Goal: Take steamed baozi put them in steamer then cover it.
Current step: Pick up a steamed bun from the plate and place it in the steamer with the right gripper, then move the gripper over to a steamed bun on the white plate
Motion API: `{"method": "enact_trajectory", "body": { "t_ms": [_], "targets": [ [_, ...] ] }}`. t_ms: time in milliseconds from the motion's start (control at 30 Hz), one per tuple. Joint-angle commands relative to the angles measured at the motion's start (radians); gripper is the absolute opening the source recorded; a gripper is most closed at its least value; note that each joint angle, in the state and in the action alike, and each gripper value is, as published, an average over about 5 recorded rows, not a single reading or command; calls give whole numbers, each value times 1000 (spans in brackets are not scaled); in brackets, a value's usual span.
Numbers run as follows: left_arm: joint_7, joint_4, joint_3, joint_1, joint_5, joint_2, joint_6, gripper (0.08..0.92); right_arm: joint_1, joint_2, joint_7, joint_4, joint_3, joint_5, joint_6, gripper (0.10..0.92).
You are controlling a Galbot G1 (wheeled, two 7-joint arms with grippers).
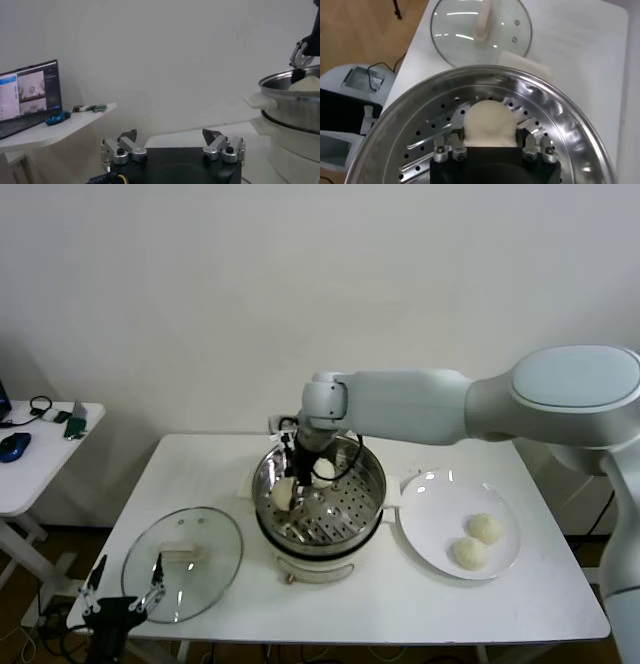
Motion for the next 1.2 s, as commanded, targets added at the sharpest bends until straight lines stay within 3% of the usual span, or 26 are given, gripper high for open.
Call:
{"method": "enact_trajectory", "body": {
  "t_ms": [33,333,600,867,1200],
  "targets": [
    [0,0,-1,-4,0,4,3,823,-32,25,2,-11,-1,-20,-5,663],
    [1,0,0,-10,2,2,8,823,-28,12,-18,4,3,-36,-2,808],
    [-1,0,2,-6,2,1,7,823,62,-76,-70,47,13,-49,28,823],
    [-2,4,7,-7,3,2,5,823,194,-315,-140,147,12,-98,80,823],
    [-2,6,13,-15,9,-2,14,823,228,-674,-206,275,-5,-311,130,823]
  ]
}}
